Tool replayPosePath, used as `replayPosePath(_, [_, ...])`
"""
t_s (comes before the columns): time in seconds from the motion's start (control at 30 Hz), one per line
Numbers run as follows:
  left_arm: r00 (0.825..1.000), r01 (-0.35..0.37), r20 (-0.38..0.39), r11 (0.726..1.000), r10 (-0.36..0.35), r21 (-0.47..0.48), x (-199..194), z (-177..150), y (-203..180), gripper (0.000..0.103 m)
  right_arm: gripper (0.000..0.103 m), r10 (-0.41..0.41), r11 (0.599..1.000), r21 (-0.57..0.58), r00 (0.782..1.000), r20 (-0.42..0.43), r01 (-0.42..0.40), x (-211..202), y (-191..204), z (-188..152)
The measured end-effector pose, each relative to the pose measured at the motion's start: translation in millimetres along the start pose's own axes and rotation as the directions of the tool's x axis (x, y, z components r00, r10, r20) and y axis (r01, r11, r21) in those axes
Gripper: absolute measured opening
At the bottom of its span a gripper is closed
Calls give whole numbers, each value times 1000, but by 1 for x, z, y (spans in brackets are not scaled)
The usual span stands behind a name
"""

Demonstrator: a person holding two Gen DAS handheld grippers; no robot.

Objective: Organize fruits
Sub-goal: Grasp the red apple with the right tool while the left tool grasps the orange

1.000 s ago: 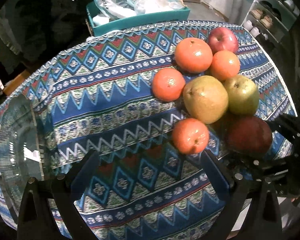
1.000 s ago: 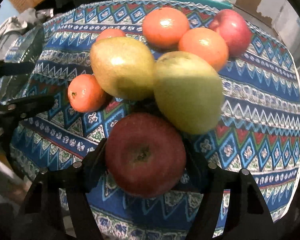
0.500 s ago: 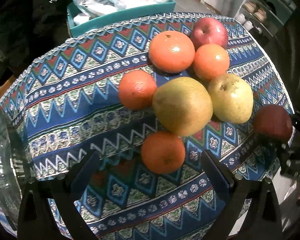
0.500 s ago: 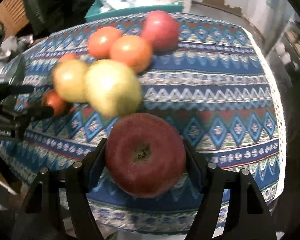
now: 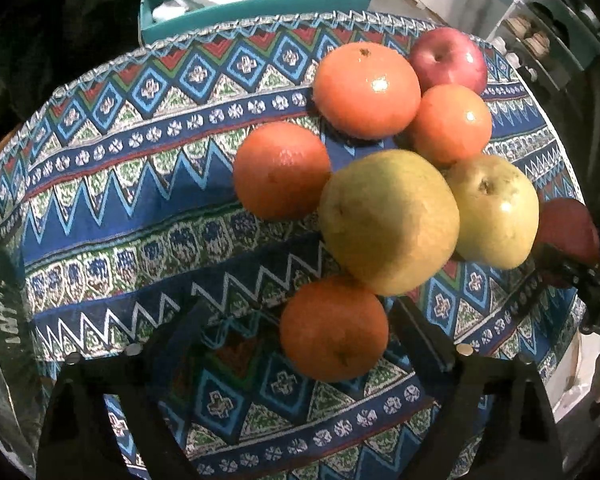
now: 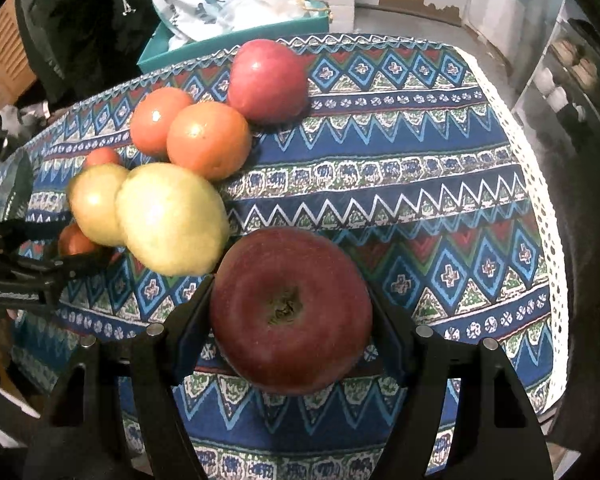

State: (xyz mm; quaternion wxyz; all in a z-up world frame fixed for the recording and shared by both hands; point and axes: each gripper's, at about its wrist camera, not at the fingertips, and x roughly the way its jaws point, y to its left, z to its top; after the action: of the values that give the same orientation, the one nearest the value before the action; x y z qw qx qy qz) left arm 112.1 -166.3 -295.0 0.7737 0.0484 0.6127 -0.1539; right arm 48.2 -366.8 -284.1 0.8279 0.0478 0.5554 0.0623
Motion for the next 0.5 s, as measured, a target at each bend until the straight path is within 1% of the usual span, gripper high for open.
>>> replayPosePath(0.03, [1000, 0, 0, 1000, 0, 2, 0, -1, 0, 89, 72, 1, 1000, 4, 1000, 1, -1, 0, -1, 1])
replayPosePath(0.1, [1000, 7, 2, 1000, -7, 12, 1, 0, -2, 84, 72, 0, 1000, 9, 1000, 2, 0, 0, -2, 1])
replayPosePath(0.17, [1000, -1, 4, 999, 1, 36, -1, -2, -4, 70, 72, 0, 1000, 12, 1000, 4, 0, -1, -3, 2])
replayPosePath(0.2, [1000, -7, 3, 999, 6, 47, -2, -1, -6, 65, 72, 0, 1000, 13, 1000, 4, 0, -3, -4, 2])
replayPosePath(0.27, [1000, 21, -2, 998, -21, 63, -3, -1, -11, 49, 72, 0, 1000, 13, 1000, 7, 0, -3, -5, 4])
replayPosePath(0.3, [999, 33, -6, 997, -33, 63, -3, 0, -13, 47, 72, 0, 1000, 12, 1000, 9, 0, -4, -4, 4])
replayPosePath(0.5, [1000, -1, 1, 997, 1, 71, -8, -8, -14, 46, 72, -13, 1000, -8, 999, 31, 14, -14, -1, 6])
